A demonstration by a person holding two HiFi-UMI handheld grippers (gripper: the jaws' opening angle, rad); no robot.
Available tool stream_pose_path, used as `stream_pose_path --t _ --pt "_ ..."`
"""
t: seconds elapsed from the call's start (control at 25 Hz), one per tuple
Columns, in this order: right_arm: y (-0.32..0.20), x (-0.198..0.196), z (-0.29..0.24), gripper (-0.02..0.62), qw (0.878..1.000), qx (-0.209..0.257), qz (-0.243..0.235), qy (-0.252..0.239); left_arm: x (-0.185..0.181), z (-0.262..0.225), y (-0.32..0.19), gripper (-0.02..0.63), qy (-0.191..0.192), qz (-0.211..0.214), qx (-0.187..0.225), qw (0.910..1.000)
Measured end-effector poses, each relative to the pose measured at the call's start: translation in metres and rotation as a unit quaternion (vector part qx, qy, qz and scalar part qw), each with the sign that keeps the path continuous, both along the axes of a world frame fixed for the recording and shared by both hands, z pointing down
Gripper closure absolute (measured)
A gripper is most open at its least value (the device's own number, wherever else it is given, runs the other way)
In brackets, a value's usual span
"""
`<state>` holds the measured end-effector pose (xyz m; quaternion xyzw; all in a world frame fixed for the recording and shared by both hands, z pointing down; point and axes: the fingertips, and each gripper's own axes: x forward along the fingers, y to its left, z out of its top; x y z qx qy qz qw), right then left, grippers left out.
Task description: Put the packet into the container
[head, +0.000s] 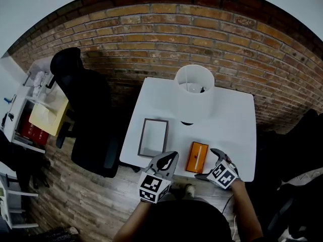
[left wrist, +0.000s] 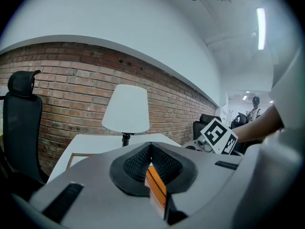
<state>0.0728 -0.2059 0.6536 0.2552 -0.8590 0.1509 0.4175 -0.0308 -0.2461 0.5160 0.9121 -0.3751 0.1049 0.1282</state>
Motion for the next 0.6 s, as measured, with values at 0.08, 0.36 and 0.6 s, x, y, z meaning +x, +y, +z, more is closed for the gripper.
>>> stream_pose_path --t 0.08,0.36,0.6 --pt "-0.002 0.003 0.008 0.011 0.999 -0.005 -0.030 0.024 0.000 0.001 0.002 0.600 -0.001 0.000 -0.001 1.0000" --pt "-0.011 0.004 0.026 0.011 0.994 -0.024 -0.085 0.058 -0.007 0.003 0.006 0.600 -0.013 -0.011 -0.007 0.9998" --pt "-0.015 -0.001 0.021 0.011 0.999 -0.050 0.003 -0.006 -0.015 0.006 0.006 0.600 -0.018 -0.022 -0.007 0.9996"
